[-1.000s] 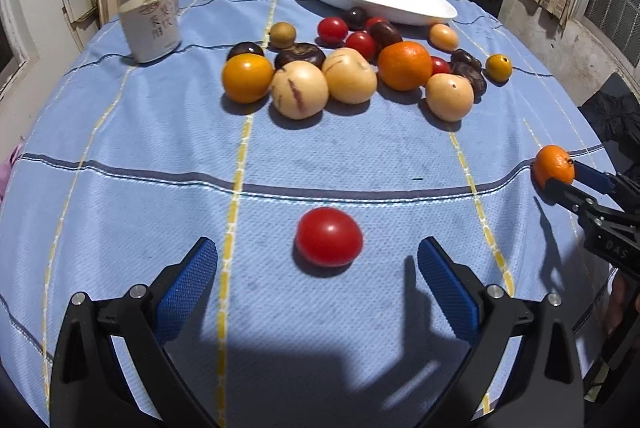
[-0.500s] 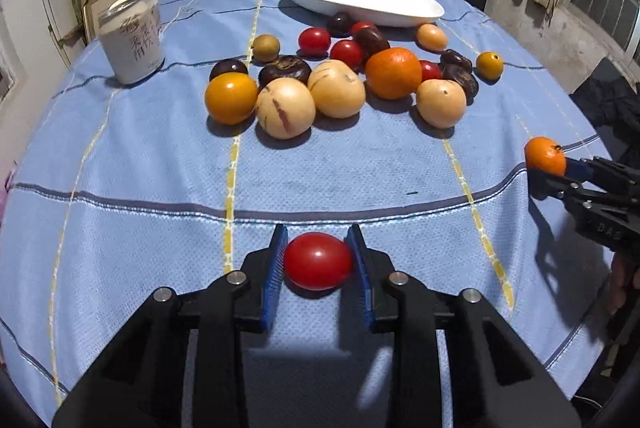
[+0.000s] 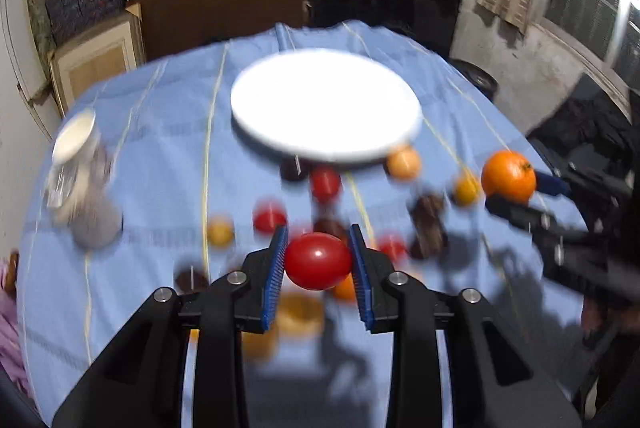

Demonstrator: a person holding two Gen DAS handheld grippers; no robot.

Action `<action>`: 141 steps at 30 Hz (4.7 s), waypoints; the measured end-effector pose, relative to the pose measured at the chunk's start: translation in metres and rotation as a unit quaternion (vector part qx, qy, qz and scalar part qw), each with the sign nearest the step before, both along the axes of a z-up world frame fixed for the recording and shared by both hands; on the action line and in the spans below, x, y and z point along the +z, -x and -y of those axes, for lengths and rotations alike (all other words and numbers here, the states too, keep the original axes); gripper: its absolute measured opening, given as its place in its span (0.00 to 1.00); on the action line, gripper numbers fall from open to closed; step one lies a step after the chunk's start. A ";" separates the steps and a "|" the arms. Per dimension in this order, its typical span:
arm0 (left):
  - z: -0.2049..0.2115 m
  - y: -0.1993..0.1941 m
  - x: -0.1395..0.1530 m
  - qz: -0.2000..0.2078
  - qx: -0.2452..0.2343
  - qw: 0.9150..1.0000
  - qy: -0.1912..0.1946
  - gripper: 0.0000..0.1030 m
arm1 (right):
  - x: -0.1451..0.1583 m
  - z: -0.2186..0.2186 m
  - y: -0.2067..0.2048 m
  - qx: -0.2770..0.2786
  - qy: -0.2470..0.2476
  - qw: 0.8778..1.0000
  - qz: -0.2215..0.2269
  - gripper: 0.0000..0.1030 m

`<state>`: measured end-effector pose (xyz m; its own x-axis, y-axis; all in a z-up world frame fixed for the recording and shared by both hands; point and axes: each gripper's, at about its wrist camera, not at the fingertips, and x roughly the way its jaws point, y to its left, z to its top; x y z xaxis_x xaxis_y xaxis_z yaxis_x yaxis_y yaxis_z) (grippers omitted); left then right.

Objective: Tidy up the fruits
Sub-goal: 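Place the red tomato on the white plate while the right tool places the tangerine, then grasp the pale speckled fruit with the left tool while the right tool grasps a yellow-brown fruit, then place the pale speckled fruit on the plate while the right tool places its fruit, then grasp an orange fruit with the left tool while the right tool grasps a tangerine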

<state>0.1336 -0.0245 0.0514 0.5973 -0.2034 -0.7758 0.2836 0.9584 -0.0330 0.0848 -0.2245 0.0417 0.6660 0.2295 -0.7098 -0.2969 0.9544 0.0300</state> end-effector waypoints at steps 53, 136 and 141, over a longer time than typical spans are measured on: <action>-0.077 0.071 -0.074 -0.069 0.090 0.994 -0.004 0.88 | -0.073 -0.074 0.016 0.068 -0.023 0.992 -0.106 0.40; -0.089 0.057 -0.072 -0.047 0.086 0.994 -0.041 0.73 | -0.049 -0.015 0.042 0.028 -0.087 0.994 -0.067 0.69; -0.092 0.058 -0.083 -0.059 0.088 0.994 -0.027 0.55 | -0.050 -0.048 0.043 0.069 -0.068 0.993 -0.073 0.69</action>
